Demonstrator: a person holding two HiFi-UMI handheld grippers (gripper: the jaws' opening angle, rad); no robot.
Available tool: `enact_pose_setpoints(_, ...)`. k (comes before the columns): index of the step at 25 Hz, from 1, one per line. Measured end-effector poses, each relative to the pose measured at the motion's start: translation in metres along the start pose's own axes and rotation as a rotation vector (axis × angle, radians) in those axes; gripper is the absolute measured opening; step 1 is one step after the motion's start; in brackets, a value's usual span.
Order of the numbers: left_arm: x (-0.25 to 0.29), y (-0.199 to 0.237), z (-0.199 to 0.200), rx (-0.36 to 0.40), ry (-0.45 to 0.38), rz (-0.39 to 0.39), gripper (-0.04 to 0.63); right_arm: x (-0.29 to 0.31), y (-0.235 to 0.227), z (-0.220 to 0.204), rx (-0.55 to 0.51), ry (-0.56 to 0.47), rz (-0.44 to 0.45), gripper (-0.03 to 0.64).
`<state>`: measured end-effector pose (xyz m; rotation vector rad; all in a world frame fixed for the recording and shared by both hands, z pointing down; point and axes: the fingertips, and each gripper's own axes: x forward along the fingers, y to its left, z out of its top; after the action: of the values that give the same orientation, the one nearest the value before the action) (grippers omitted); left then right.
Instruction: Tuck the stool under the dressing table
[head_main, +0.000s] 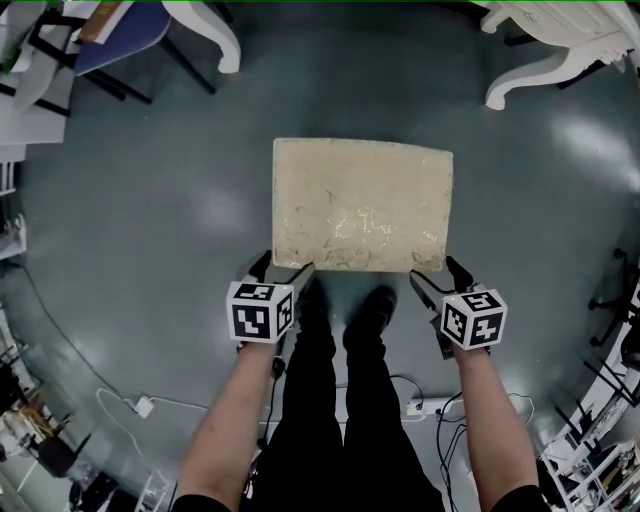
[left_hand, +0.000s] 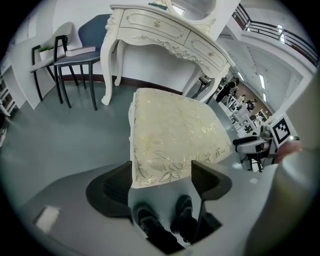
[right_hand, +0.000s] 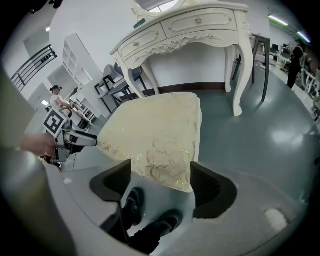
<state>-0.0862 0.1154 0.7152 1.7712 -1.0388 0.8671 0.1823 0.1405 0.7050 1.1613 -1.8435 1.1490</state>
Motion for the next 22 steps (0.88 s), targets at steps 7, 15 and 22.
enact_pose_setpoints(7,0.012,0.003,-0.007,0.004,0.036,-0.018,0.423,0.017,-0.001,-0.01,-0.008,0.015,-0.028,0.4)
enact_pose_setpoints(15,0.019,0.003,-0.011,0.005,0.059,-0.025,0.428,0.028,-0.009,-0.01,0.011,0.004,-0.025,0.411)
enact_pose_setpoints(22,0.023,0.004,-0.008,0.065,0.066,-0.024,0.448,0.03,-0.009,-0.01,0.0,0.056,-0.047,0.408)
